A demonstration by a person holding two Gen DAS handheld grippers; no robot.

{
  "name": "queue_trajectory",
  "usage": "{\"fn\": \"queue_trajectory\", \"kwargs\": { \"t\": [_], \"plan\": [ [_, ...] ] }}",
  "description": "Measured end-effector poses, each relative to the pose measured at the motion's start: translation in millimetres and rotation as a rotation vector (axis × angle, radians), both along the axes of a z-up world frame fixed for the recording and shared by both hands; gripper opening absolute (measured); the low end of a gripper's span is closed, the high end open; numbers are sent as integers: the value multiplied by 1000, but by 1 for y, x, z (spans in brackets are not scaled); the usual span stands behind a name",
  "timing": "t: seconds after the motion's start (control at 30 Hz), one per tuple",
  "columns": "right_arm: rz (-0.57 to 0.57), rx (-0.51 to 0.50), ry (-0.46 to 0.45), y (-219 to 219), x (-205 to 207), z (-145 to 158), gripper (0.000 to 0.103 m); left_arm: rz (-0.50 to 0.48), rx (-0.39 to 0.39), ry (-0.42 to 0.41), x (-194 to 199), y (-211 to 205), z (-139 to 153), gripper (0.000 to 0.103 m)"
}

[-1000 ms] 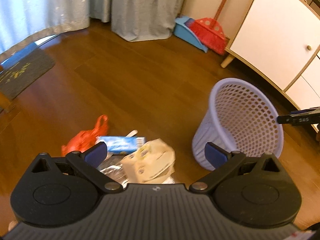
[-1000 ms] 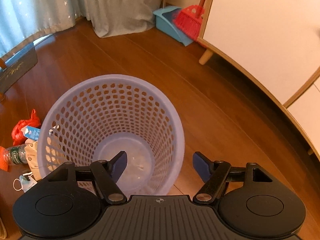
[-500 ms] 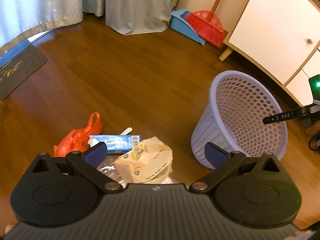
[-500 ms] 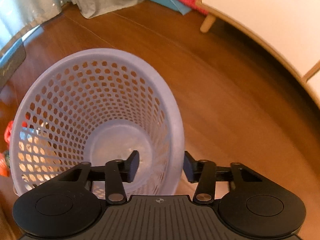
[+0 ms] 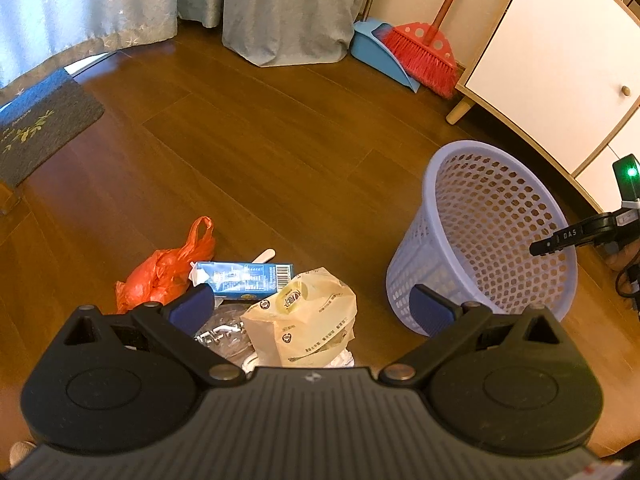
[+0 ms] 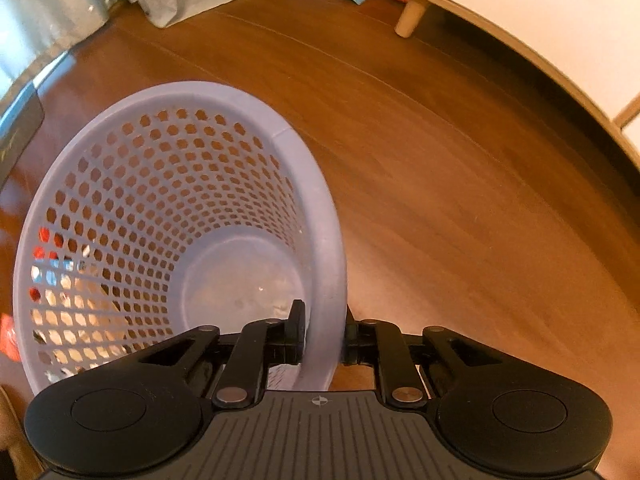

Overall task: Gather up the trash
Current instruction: 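Lower the left gripper to the red bottle cap and close on it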

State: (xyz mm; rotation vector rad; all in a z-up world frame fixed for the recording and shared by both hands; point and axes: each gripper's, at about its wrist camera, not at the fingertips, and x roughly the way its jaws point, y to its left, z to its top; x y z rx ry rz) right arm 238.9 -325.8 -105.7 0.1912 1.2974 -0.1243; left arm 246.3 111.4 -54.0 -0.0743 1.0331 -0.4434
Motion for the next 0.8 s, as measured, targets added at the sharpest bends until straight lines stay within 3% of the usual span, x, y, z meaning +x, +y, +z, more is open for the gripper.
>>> {"fn": "queue_trajectory", "kwargs": {
  "t": [0.2, 0.43, 0.53, 0.8],
  "plan": [
    [81, -134, -12, 23, -3, 24, 12, -2, 10, -13, -8, 9, 5, 102],
    [202, -384, -23, 61, -21, 46, 11, -6, 22, -31, -34, 34, -4, 102],
    [225, -455, -31, 86, -28, 40, 10, -2, 2, -10, -47, 45, -14, 102],
    [245, -491, -28, 111, -35, 30, 9, 5, -11, 16, -74, 59, -45, 102]
  ]
}}
